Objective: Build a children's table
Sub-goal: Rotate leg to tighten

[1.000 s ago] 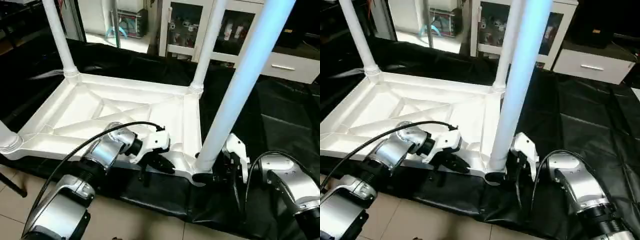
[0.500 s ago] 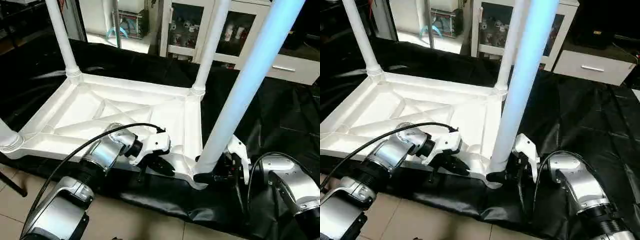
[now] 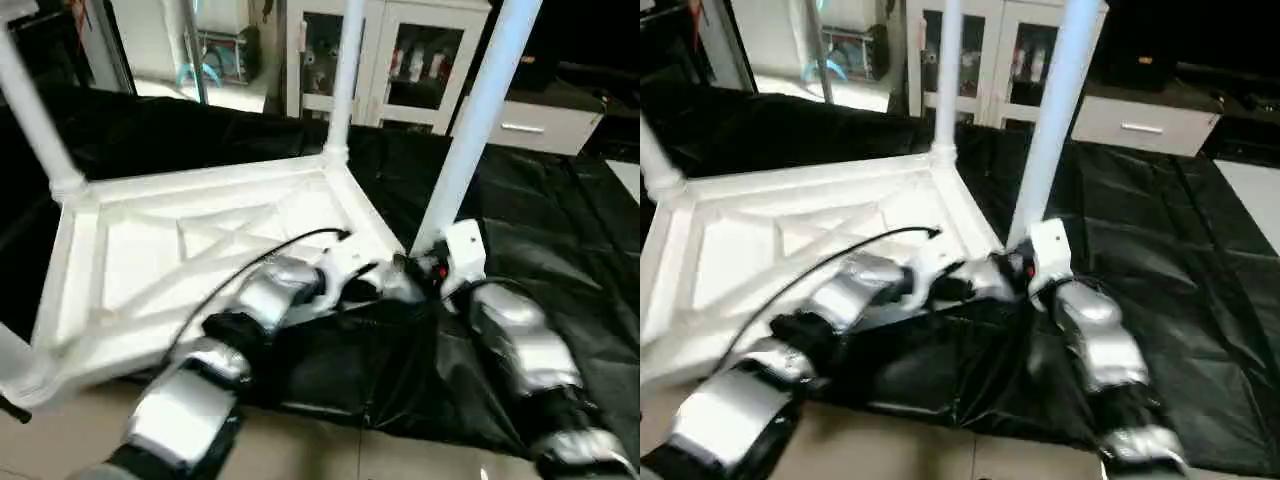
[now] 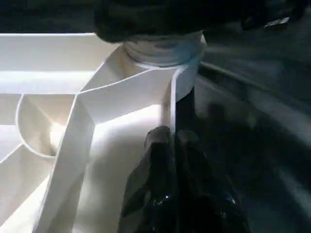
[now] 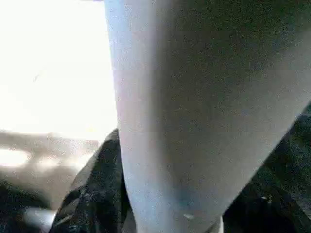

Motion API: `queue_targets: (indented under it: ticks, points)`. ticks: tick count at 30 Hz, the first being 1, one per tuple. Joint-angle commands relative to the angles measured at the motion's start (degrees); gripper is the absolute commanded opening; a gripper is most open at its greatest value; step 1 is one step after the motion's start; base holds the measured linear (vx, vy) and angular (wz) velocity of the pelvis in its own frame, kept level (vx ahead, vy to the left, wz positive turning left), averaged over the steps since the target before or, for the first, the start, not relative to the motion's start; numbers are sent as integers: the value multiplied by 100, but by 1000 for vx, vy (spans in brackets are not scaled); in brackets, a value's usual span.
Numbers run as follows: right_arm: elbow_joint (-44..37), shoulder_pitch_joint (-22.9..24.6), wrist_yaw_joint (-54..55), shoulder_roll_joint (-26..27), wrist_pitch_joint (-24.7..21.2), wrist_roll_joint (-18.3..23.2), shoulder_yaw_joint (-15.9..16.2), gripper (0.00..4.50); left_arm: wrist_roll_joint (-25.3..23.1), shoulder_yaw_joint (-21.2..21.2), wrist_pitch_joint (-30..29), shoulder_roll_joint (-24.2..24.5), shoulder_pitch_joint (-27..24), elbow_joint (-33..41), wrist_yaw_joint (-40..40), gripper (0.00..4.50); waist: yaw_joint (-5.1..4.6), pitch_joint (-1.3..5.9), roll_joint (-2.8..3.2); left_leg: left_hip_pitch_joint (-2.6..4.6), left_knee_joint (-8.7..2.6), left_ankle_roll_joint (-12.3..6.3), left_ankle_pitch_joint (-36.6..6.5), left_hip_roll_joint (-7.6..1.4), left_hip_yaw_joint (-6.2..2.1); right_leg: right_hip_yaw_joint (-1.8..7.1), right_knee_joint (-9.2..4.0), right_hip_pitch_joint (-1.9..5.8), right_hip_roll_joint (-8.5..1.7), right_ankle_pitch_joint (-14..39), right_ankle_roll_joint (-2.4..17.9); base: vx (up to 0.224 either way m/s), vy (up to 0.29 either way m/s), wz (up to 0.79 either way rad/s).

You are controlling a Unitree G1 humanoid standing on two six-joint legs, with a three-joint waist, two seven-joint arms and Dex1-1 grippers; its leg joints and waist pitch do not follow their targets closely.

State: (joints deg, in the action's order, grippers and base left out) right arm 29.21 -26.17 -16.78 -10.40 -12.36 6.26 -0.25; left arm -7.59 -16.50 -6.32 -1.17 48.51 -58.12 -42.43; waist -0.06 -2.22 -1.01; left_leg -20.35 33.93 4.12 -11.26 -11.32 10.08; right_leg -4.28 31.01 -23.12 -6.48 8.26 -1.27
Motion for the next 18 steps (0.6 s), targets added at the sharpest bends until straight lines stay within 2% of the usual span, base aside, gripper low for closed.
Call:
queue_targets:
  ticks: [1, 3, 5, 8, 10, 11, 12, 13, 14, 15, 16, 18]
  points:
    - [696, -154, 874, 441, -93, -169, 64, 197, 27, 242, 306, -292, 278, -231, 938, 0, -72, 265, -36, 55, -499, -65, -2684, -67, -89, 34, -497, 94, -143, 3299, 687, 0, 0, 0]
    - [941, -358, 1062, 598, 45, -155, 1, 197, -13, 257, 415, -346, 383, -367, 1076, 0, -92, 283, -27, 41, -507, -54, -2669, -63, -105, 35, -481, 120, -137, 3199, 716, 0, 0, 0]
    - [989, -408, 1015, 623, 94, -126, -15, 196, -34, 242, 439, -347, 409, -396, 1061, 0, -87, 301, -21, 18, -520, -100, -2540, -80, -96, 78, -439, 139, -139, 2759, 848, 0, 0, 0]
    - [1012, -512, 773, 509, 398, -247, 10, 195, -165, 110, 543, -248, 455, -548, 918, 0, -54, 337, -24, -17, -510, -226, -2084, -95, -39, 145, -330, 184, -148, 1888, 1178, 0, 0, 0]
    - [1042, -527, 744, 488, 441, -286, 32, 195, -168, 109, 561, -248, 467, -596, 924, 0, -32, 345, -32, -26, -489, -320, -1835, -91, -10, 160, -294, 189, -149, 1622, 1299, 0, 0, 0]
    - [842, -443, 391, 414, 480, -169, 41, 251, -185, 65, 552, -203, 433, -599, 774, 0, -25, 343, -34, -28, -484, -351, -1787, -88, -1, 161, -292, 193, -149, 1609, 1319, 0, 0, 0]
    - [672, -364, 71, 335, 557, -100, 85, 265, -213, 26, 597, -164, 408, -641, 637, 0, 6, 346, -49, -33, -470, -458, -1692, -94, 8, 162, -285, 217, -156, 1606, 1316, 0, 0, 0]
    - [630, -344, 23, 315, 567, -92, 96, 265, -217, 21, 604, -155, 401, -645, 613, 0, 23, 348, -44, -31, -461, -509, -1596, -101, 17, 171, -269, 207, -157, 1541, 1349, 0, 0, 0]
    - [167, -116, -430, 108, 574, 43, 155, 271, -252, -29, 647, -61, 323, -639, 336, 0, 30, 345, -53, -47, -462, -530, -1543, -96, 15, 171, -267, 222, -158, 1528, 1337, 0, 0, 0]
    - [167, -116, -430, 108, 574, 43, 155, 284, -252, -29, 647, -61, 323, -639, 336, 0, 37, 341, -87, -65, -460, -559, -1494, -95, 16, 169, -269, 241, -154, 1556, 1301, 0, 0, 0]
    - [-266, 95, -659, -106, 534, 133, 156, 300, -263, -78, 672, 39, 232, -554, 55, 0, 90, 345, -83, -62, -453, -603, -1394, -107, 13, 182, -254, 248, -168, 1547, 1249, 0, 0, 0]
    - [-460, 188, -801, -223, 485, 196, 143, 310, -258, -108, 683, 99, 175, -491, -105, 0, 105, 348, -90, -88, -448, -677, -1211, -116, 4, 187, -205, 256, -161, 1360, 1305, 0, 0, 0]
